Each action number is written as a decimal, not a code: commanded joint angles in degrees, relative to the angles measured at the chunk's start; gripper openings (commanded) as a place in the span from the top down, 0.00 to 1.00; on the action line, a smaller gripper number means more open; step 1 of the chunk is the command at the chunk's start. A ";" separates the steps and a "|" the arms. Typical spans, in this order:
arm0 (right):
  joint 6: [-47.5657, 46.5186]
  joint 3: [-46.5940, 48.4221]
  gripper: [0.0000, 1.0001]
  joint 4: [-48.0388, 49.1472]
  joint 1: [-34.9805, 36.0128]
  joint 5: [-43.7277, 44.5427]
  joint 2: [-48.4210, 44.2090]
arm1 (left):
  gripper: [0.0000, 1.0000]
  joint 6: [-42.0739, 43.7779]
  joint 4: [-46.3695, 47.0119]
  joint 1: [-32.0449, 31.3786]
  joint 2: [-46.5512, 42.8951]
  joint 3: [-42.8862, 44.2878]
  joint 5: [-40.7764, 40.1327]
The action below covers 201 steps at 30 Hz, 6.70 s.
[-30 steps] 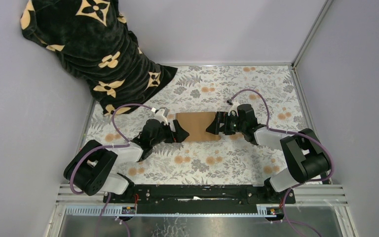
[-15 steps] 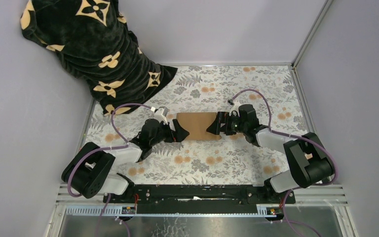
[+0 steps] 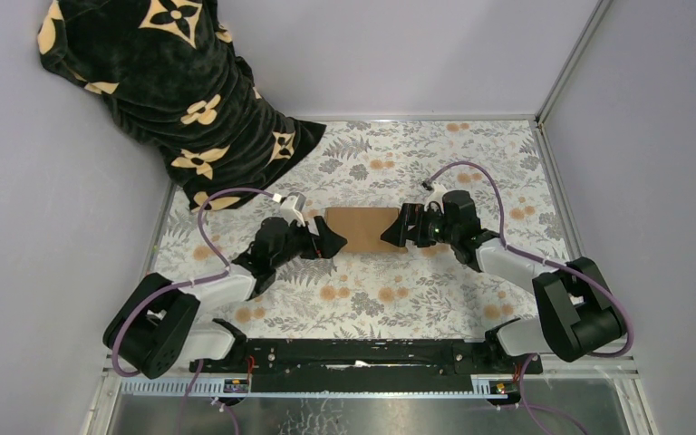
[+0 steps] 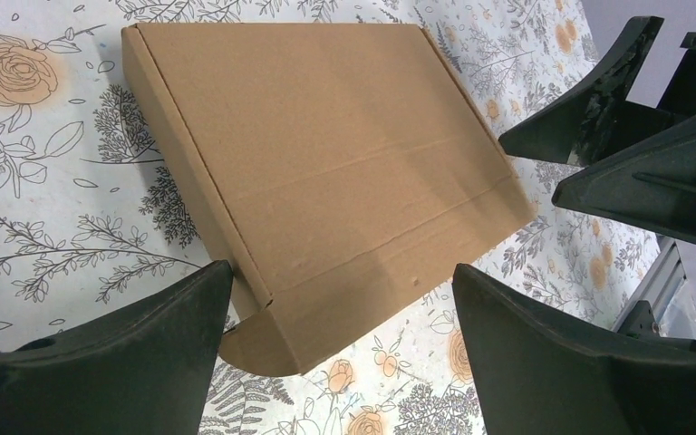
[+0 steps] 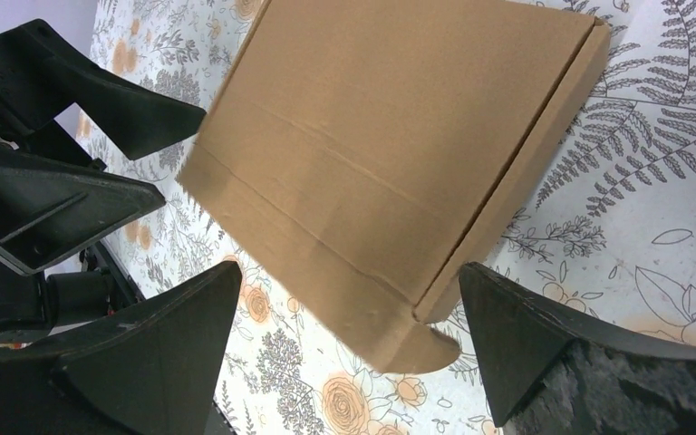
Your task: Fold the paper box
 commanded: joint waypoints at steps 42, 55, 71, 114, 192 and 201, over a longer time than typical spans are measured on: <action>1.82 -0.91 0.00 5.52 -0.26 0.06 5.30 | 0.01 2.31 3.66 0.29 6.48 3.22 -0.44; 2.60 -1.83 0.00 8.02 -0.31 -1.16 6.30 | 0.02 1.41 6.45 0.35 9.80 3.39 0.68; 3.53 -2.17 0.00 8.04 -0.26 -2.98 3.28 | 0.02 0.80 3.63 0.30 5.22 3.13 2.25; 4.51 0.58 0.00 -3.88 -0.26 -3.79 -11.93 | 0.01 -0.27 -7.81 0.34 -7.47 5.91 4.57; 5.64 10.47 0.00 -10.77 -3.03 -6.98 -6.35 | 0.01 -4.55 -14.05 0.03 -2.60 15.13 11.18; 5.01 12.04 0.00 -10.93 -4.85 -8.58 -4.16 | 0.01 -3.58 -14.53 0.01 -1.00 16.26 10.93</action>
